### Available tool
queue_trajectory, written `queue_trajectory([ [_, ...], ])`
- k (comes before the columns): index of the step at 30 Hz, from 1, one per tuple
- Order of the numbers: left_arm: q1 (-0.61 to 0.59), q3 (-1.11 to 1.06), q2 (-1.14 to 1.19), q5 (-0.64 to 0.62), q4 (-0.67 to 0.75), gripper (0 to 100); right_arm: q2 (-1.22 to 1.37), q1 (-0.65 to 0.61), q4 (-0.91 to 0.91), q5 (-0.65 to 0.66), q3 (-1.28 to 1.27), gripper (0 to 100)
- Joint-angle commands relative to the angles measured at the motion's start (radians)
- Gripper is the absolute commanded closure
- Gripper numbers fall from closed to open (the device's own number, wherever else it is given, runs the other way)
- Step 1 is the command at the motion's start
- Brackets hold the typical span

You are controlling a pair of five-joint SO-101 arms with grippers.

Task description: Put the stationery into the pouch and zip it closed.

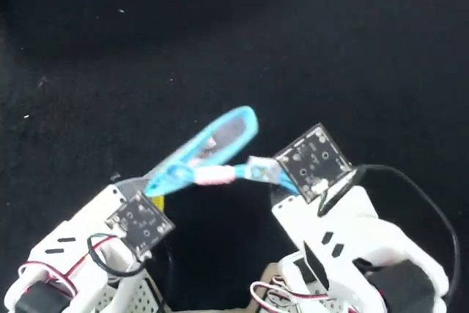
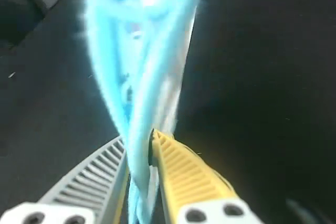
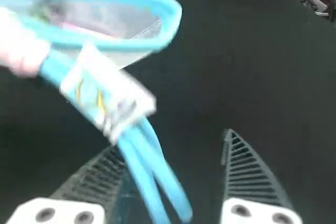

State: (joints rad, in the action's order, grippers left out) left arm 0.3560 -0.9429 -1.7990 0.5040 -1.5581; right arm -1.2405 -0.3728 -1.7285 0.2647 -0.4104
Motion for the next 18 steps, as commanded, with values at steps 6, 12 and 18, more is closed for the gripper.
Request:
queue_trajectory([
  [6, -0.232, -0.081, 0.017, -0.109, 0.147, 97, 0.127, -0.356, 0.038, -0.114, 0.254, 81.5],
  [12, -0.222, -0.154, 0.017, -0.175, 0.226, 97, 0.133, -0.482, 0.147, -0.126, 0.173, 81.5],
  [18, -0.222, -0.177, 0.015, -0.215, 0.233, 97, -0.027, -0.48, 0.299, -0.126, -0.093, 81.5],
])
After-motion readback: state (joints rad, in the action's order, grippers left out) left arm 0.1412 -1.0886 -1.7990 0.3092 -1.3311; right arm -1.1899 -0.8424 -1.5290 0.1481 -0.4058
